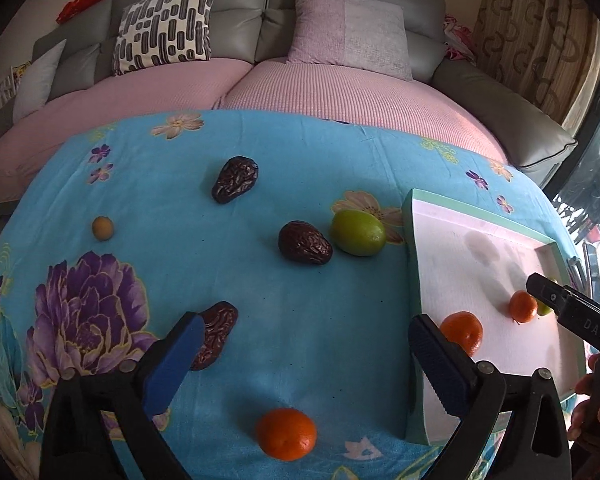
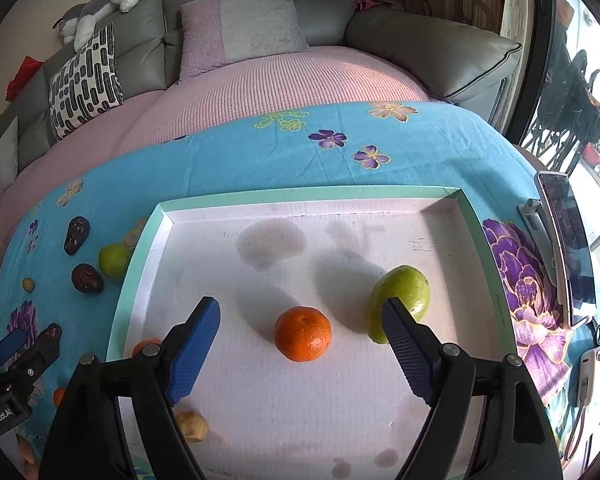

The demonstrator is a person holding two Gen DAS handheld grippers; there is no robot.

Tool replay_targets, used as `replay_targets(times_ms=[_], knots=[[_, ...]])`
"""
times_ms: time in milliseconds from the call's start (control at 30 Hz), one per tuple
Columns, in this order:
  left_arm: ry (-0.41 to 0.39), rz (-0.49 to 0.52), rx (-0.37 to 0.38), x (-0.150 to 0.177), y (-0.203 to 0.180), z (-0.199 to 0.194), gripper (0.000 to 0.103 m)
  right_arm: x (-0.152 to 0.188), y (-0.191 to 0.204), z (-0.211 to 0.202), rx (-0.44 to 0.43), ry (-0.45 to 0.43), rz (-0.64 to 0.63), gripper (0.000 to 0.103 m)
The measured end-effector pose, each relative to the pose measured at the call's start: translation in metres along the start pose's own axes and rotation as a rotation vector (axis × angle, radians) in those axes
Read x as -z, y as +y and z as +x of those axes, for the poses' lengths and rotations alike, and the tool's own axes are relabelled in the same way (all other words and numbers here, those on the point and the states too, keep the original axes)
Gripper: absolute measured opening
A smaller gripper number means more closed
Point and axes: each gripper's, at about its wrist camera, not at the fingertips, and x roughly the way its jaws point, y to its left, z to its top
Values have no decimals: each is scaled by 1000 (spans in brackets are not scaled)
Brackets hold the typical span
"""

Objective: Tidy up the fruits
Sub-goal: 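Move both open tools back over the fruits on the bed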

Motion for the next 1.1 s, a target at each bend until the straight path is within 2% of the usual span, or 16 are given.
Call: replay_targets(times_ms=[67,133,300,600,800,933,1033,1100], knots=[[-3,-33,-12,-2,10,0,103,1,2,1,8,2,-6,86],[-4,-62,-12,-4,19,0,103,2,3,2,12,2,-12,97],[-32,-85,-46,-8,39,-5,103,3,9,-2,8,-22,-27,97],[-78,-134,-104,-15,78,-16,103,4,27,-14,-57,-98,-65,97],[-74,-151,-140,-14,97,-21,103,10,55,-20,-106,-126,-170,97],[-71,-140,-145,-14,101,-24,103,13,69,-16,-185,-64,-163,97],[-62,-113,-146,-14,100,-25,103,18,82,-10,-199,-6,-173,97],[-54,-107,-140,-14,100,-26,103,22,90,-11,-211,-8,-188,97]])
